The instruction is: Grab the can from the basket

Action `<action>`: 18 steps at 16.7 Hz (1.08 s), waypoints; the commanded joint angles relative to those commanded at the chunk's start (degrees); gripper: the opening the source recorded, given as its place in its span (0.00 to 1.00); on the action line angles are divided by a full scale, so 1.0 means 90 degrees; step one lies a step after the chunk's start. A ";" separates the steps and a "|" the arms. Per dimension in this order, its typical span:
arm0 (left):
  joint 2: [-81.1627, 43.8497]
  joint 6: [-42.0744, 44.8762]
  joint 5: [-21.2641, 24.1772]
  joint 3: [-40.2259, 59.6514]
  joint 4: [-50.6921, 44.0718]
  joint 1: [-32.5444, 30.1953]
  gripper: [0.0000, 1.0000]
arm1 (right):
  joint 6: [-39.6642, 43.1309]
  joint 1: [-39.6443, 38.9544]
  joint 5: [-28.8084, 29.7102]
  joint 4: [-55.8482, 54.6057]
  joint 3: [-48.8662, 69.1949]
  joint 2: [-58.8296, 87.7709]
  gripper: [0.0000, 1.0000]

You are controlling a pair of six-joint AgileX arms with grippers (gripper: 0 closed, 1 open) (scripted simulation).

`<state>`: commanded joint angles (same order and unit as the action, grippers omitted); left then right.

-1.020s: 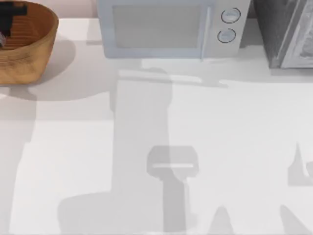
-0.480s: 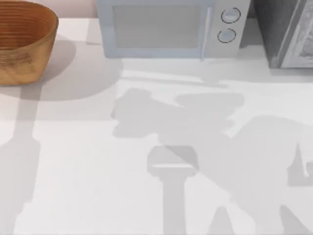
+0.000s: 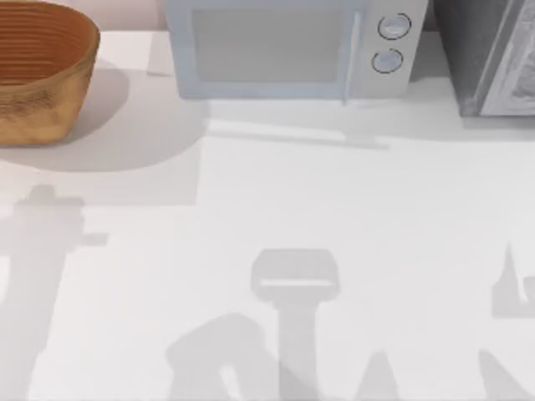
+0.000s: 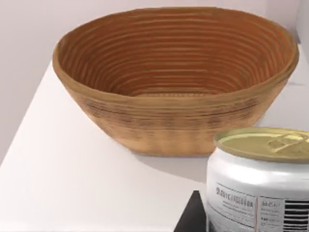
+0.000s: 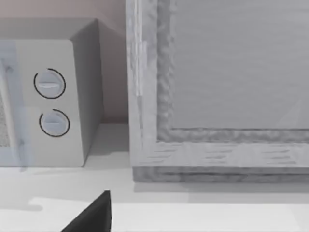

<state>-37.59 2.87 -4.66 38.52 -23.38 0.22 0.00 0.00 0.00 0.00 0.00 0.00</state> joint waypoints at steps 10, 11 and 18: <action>0.4121 -0.0314 0.0505 -0.4223 0.2557 -0.0025 0.00 | 0.0000 0.0000 0.0000 0.0000 0.0000 0.0000 1.00; 0.4177 -0.0319 0.0518 -0.4280 0.2597 -0.0025 0.00 | 0.0000 0.0000 0.0000 0.0000 0.0000 0.0000 1.00; 0.4149 -0.0306 0.0509 -0.4280 0.2584 -0.0018 0.00 | 0.0000 0.0000 0.0000 0.0000 0.0000 0.0000 1.00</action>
<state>-0.25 0.12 -0.08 0.00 -0.12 0.05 0.00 0.00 0.00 0.00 0.00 0.00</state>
